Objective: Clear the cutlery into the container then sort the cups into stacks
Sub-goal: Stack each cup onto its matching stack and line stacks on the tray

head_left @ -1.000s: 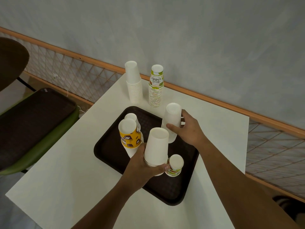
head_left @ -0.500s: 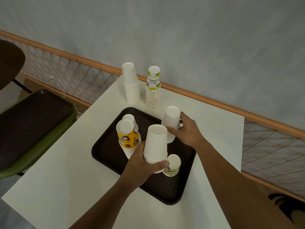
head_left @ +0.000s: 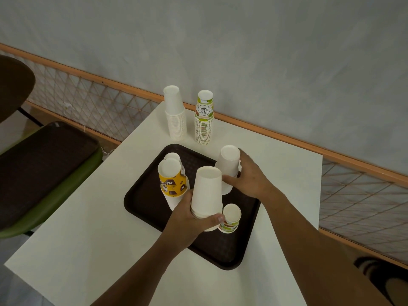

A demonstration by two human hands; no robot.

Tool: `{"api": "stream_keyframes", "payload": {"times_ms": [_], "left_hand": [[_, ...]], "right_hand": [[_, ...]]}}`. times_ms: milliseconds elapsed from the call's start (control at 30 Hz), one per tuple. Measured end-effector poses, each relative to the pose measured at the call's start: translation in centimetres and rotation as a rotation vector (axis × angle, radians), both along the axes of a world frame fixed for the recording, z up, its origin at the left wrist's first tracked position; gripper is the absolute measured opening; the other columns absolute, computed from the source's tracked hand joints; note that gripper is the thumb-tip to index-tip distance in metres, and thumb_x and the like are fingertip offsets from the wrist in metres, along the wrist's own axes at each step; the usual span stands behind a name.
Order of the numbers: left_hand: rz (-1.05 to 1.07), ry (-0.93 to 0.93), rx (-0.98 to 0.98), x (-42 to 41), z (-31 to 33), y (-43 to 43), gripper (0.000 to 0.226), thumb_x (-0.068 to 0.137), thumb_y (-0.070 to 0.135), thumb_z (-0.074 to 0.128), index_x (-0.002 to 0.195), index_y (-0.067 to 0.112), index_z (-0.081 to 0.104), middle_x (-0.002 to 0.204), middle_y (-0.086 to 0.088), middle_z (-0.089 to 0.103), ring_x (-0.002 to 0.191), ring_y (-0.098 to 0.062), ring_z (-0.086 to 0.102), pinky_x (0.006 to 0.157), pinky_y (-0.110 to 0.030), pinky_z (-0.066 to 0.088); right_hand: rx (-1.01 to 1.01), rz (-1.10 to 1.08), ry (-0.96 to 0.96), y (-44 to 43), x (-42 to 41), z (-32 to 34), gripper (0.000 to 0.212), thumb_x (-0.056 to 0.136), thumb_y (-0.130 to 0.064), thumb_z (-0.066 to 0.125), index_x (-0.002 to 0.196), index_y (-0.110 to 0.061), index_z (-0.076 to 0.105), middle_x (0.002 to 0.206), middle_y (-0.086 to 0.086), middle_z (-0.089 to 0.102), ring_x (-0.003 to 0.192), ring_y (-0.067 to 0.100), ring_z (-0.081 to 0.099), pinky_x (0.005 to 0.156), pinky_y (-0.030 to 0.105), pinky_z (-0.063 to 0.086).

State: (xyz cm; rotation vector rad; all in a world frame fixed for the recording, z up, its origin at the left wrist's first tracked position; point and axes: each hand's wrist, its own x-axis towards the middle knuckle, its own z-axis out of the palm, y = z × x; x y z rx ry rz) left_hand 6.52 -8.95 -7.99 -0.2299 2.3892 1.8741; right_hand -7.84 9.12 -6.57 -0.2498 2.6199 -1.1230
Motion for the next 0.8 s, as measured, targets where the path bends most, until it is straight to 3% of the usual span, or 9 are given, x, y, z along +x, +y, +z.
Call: {"api": "stream_keyframes", "payload": {"times_ms": [100, 200, 300, 367, 467, 633, 700, 800], "left_hand": [[0.001, -0.020, 0.069, 0.0, 0.9, 0.0, 0.068, 0.074, 0.024, 0.090, 0.122, 0.042, 0.044, 0.122, 0.014, 0.057, 0.116, -0.010, 0.059, 0.081, -0.012, 0.055], [0.007, -0.006, 0.063, -0.2, 1.6, -0.1, 0.068, 0.072, 0.029, 0.091, 0.123, 0.042, 0.046, 0.121, 0.015, 0.060, 0.115, -0.009, 0.061, 0.086, -0.014, 0.057], [-0.026, -0.007, 0.142, -0.6, 2.2, 0.2, 0.075, 0.069, 0.037, 0.093, 0.132, 0.038, 0.052, 0.123, 0.012, 0.067, 0.117, -0.013, 0.064, 0.091, -0.029, 0.060], [-0.028, 0.013, 0.129, -0.8, 2.5, 0.5, 0.072, 0.070, 0.034, 0.093, 0.130, 0.039, 0.054, 0.120, 0.013, 0.068, 0.115, -0.013, 0.066, 0.088, -0.027, 0.060], [-0.005, 0.064, -0.002, -1.2, 2.8, 0.8, 0.067, 0.072, 0.029, 0.092, 0.121, 0.042, 0.048, 0.114, 0.020, 0.059, 0.110, -0.012, 0.064, 0.079, -0.013, 0.057], [-0.061, 0.094, -0.057, -1.3, 3.1, 0.3, 0.089, 0.065, 0.024, 0.096, 0.134, 0.038, 0.043, 0.121, 0.022, 0.056, 0.113, -0.008, 0.060, 0.086, -0.012, 0.055], [-0.063, 0.110, -0.070, -1.2, 3.3, 0.5, 0.091, 0.060, 0.032, 0.097, 0.133, 0.038, 0.042, 0.122, 0.021, 0.056, 0.113, -0.009, 0.060, 0.085, -0.009, 0.053], [-0.039, 0.150, -0.128, -1.0, 3.1, 0.7, 0.093, 0.055, 0.046, 0.091, 0.135, 0.035, 0.043, 0.125, 0.015, 0.057, 0.114, -0.009, 0.060, 0.092, -0.015, 0.053]], "right_hand": [[-0.068, -0.147, 0.106, 0.4, 2.0, 2.3, 0.087, 0.086, -0.029, 0.078, 0.155, -0.035, 0.025, 0.159, -0.007, 0.033, 0.143, 0.021, 0.039, 0.116, 0.045, 0.039], [-0.265, -0.268, 0.255, 0.6, 5.8, 4.5, 0.064, 0.088, -0.021, 0.075, 0.142, -0.035, 0.044, 0.136, -0.016, 0.049, 0.120, 0.008, 0.055, 0.096, 0.026, 0.054], [-0.271, -0.046, 0.088, 0.2, 8.8, 5.9, 0.056, 0.091, -0.036, 0.070, 0.141, -0.036, 0.046, 0.127, -0.020, 0.056, 0.111, 0.005, 0.061, 0.082, 0.019, 0.056], [-0.238, 0.081, -0.051, -0.4, 9.6, 6.3, 0.065, 0.085, -0.053, 0.072, 0.142, -0.040, 0.042, 0.126, -0.023, 0.058, 0.109, 0.004, 0.063, 0.076, 0.013, 0.053], [-0.172, 0.129, -0.060, -1.0, 10.0, 6.5, 0.072, 0.078, -0.054, 0.080, 0.136, -0.043, 0.040, 0.116, -0.031, 0.053, 0.104, -0.003, 0.059, 0.072, 0.007, 0.046], [-0.180, 0.140, -0.052, -0.7, 9.9, 6.9, 0.081, 0.070, -0.047, 0.088, 0.137, -0.041, 0.042, 0.114, -0.031, 0.055, 0.107, -0.003, 0.059, 0.076, 0.007, 0.046], [-0.171, 0.132, -0.024, -0.8, 10.0, 7.1, 0.081, 0.070, -0.048, 0.088, 0.136, -0.042, 0.042, 0.113, -0.033, 0.054, 0.106, -0.004, 0.059, 0.076, 0.008, 0.045], [-0.147, 0.107, 0.015, -1.1, 10.0, 7.0, 0.081, 0.070, -0.050, 0.087, 0.137, -0.041, 0.041, 0.117, -0.028, 0.054, 0.104, -0.001, 0.058, 0.078, 0.009, 0.043]]}}
